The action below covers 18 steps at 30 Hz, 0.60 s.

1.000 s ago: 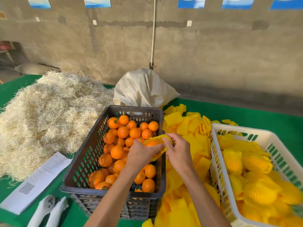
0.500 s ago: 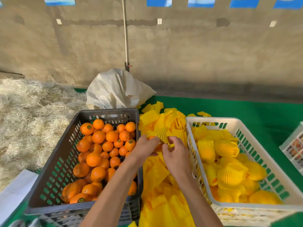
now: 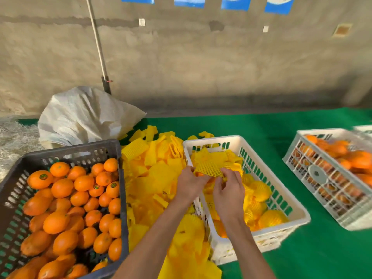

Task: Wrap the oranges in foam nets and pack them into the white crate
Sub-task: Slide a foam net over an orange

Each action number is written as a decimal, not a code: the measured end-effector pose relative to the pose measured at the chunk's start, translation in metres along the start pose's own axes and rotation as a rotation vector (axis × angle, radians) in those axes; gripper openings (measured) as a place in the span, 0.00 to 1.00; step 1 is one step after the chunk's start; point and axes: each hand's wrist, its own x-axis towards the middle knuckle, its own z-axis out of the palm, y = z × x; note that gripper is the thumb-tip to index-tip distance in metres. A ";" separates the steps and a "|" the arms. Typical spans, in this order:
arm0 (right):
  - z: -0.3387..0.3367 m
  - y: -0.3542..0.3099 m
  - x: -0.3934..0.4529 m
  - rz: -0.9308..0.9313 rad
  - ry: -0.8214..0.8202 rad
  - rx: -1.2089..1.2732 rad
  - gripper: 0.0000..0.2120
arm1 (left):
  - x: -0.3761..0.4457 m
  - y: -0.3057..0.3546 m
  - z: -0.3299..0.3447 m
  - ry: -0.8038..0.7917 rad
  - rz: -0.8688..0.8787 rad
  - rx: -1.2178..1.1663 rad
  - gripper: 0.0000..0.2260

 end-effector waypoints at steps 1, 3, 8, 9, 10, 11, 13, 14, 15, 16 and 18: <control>-0.005 0.007 0.002 0.019 0.002 -0.015 0.11 | 0.002 0.000 0.009 -0.046 0.016 0.004 0.10; -0.014 0.017 0.006 0.060 -0.010 -0.034 0.10 | 0.005 -0.001 0.021 -0.097 0.035 0.027 0.11; -0.013 0.020 0.016 0.061 -0.062 0.002 0.07 | 0.007 -0.007 0.011 -0.021 0.129 0.078 0.10; -0.008 0.016 0.017 0.047 -0.080 0.019 0.06 | 0.007 -0.009 0.002 0.002 0.146 0.092 0.09; -0.001 0.010 0.018 0.030 -0.101 0.033 0.06 | 0.008 -0.010 -0.008 0.032 0.154 0.108 0.07; 0.008 0.005 0.018 0.013 -0.126 0.045 0.05 | 0.009 -0.012 -0.020 0.068 0.157 0.132 0.06; 0.029 -0.007 0.014 -0.009 -0.205 0.065 0.05 | 0.010 -0.016 -0.050 0.146 0.150 0.183 0.05; 0.042 -0.012 0.010 -0.023 -0.259 0.061 0.05 | 0.009 -0.020 -0.065 0.176 0.141 0.203 0.05; 0.055 -0.016 0.005 -0.039 -0.325 0.044 0.06 | 0.009 -0.025 -0.081 0.198 0.136 0.219 0.06; 0.068 -0.018 -0.001 -0.045 -0.401 0.025 0.06 | 0.007 -0.031 -0.096 0.216 0.132 0.229 0.06; 0.094 -0.019 -0.017 -0.012 -0.551 -0.009 0.06 | 0.002 -0.044 -0.121 0.226 0.127 0.230 0.06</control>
